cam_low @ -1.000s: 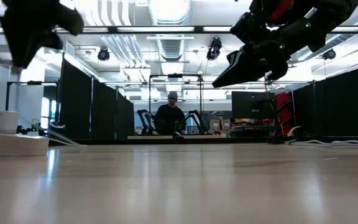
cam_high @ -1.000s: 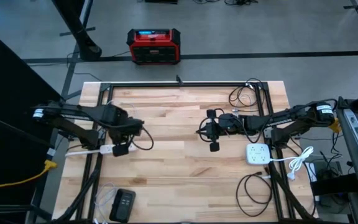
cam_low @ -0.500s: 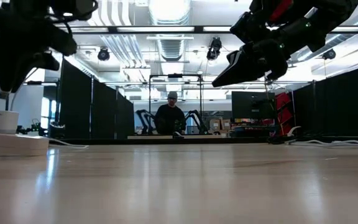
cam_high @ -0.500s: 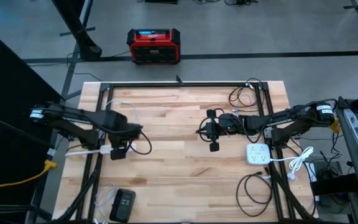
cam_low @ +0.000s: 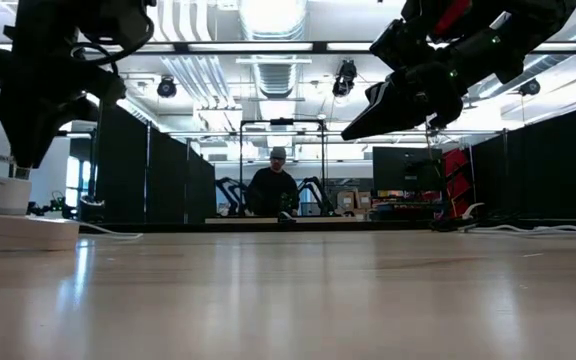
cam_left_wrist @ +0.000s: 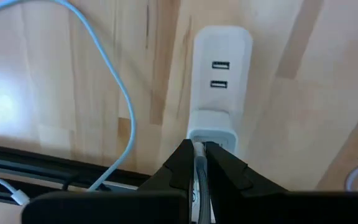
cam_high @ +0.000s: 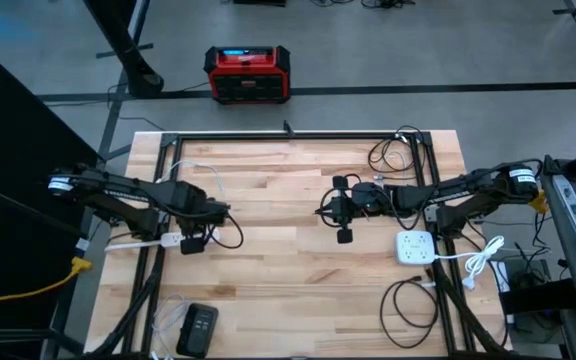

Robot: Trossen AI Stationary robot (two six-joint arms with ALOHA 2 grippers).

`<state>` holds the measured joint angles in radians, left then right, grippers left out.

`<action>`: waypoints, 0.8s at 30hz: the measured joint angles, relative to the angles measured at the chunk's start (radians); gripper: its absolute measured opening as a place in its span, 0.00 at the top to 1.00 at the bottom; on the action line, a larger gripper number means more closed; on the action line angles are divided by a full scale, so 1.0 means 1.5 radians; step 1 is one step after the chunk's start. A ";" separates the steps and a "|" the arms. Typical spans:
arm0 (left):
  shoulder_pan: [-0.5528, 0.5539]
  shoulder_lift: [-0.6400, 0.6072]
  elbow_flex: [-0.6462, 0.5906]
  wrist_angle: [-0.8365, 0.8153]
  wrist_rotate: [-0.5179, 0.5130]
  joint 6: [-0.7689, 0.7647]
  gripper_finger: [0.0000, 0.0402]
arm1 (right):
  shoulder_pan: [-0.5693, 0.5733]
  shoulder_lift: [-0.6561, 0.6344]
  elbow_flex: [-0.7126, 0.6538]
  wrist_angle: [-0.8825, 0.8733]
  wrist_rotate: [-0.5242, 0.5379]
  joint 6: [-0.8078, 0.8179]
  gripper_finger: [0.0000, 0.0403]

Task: Insert USB
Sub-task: Insert the top left white charger cable into the white charger adapter connected to the left white outlet extension

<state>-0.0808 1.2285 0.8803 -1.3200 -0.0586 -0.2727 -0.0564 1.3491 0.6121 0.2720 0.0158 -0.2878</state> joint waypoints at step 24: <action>0.000 -0.007 -0.006 -0.006 0.031 -0.010 0.96 | 0.000 0.000 0.000 -0.002 0.000 0.000 1.00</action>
<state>-0.0814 1.2186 0.8707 -1.3296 -0.0128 -0.2878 -0.0566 1.3491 0.6121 0.2696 0.0158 -0.2882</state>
